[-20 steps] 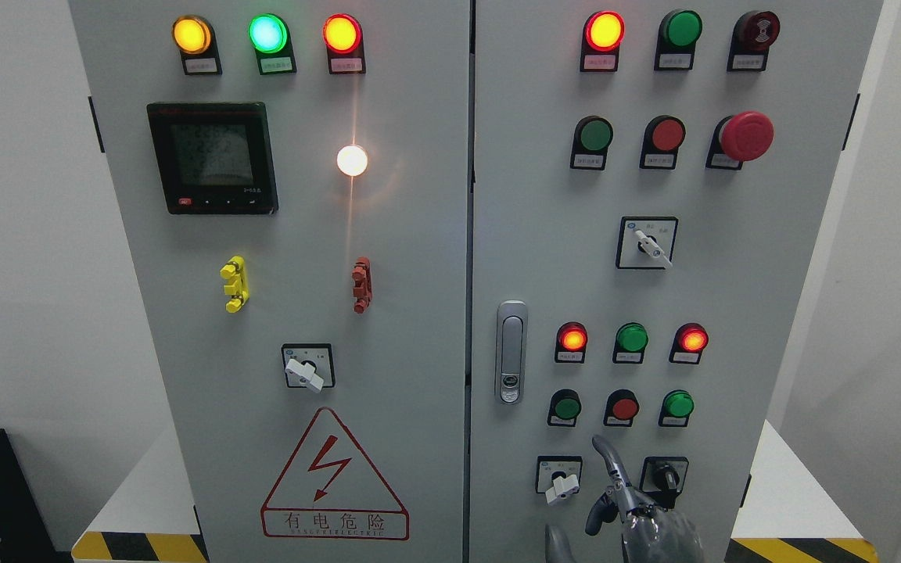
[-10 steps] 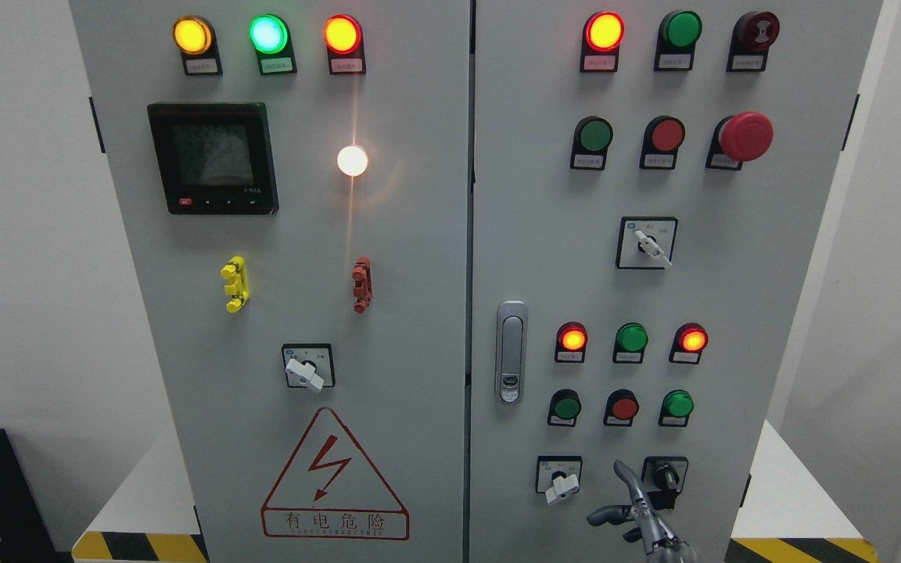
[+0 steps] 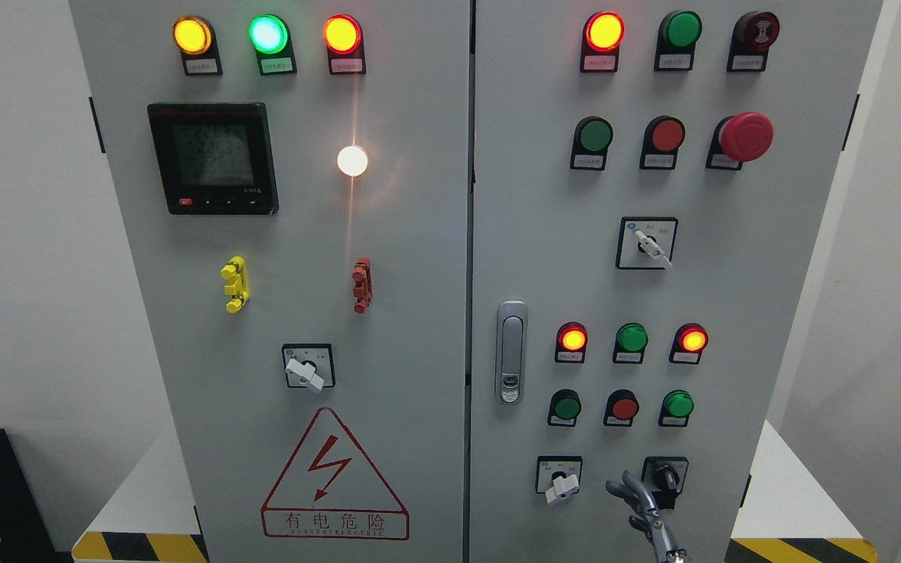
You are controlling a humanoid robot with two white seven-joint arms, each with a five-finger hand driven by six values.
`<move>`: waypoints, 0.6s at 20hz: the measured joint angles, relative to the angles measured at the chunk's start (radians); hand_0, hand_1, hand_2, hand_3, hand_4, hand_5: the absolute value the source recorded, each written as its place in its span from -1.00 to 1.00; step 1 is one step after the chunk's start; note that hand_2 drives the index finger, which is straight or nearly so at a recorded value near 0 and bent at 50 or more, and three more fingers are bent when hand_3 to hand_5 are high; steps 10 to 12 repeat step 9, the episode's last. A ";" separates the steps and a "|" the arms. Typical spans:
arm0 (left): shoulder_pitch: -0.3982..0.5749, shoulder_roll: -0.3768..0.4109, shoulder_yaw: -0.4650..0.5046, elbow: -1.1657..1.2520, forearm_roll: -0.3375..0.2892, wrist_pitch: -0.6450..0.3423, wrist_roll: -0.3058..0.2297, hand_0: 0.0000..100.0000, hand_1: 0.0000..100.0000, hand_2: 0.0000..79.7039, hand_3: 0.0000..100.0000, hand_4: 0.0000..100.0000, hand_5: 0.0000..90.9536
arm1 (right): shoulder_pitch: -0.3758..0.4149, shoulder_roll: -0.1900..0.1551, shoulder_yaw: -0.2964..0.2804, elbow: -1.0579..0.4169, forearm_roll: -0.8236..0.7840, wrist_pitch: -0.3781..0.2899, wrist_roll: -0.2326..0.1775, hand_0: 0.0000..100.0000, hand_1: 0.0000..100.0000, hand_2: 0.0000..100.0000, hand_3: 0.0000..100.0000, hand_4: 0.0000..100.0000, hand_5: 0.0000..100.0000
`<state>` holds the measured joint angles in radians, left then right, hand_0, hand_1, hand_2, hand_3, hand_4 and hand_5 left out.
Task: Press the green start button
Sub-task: 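Lower the right hand away from the button panel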
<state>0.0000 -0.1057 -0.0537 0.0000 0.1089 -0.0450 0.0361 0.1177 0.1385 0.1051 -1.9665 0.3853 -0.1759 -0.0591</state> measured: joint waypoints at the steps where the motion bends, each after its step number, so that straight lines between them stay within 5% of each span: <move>1: 0.000 0.000 0.000 0.000 0.000 0.000 0.000 -0.76 0.11 -1.00 -1.00 -1.00 -1.00 | 0.000 0.000 0.000 -0.002 -0.019 0.005 0.003 -1.00 -0.92 -1.00 -1.00 -1.00 -1.00; 12: 0.000 0.000 0.000 0.000 0.000 0.000 0.000 -0.76 0.11 -1.00 -1.00 -1.00 -1.00 | 0.003 0.000 0.004 -0.013 -0.099 0.013 0.016 -1.00 -0.95 -1.00 -1.00 -1.00 -1.00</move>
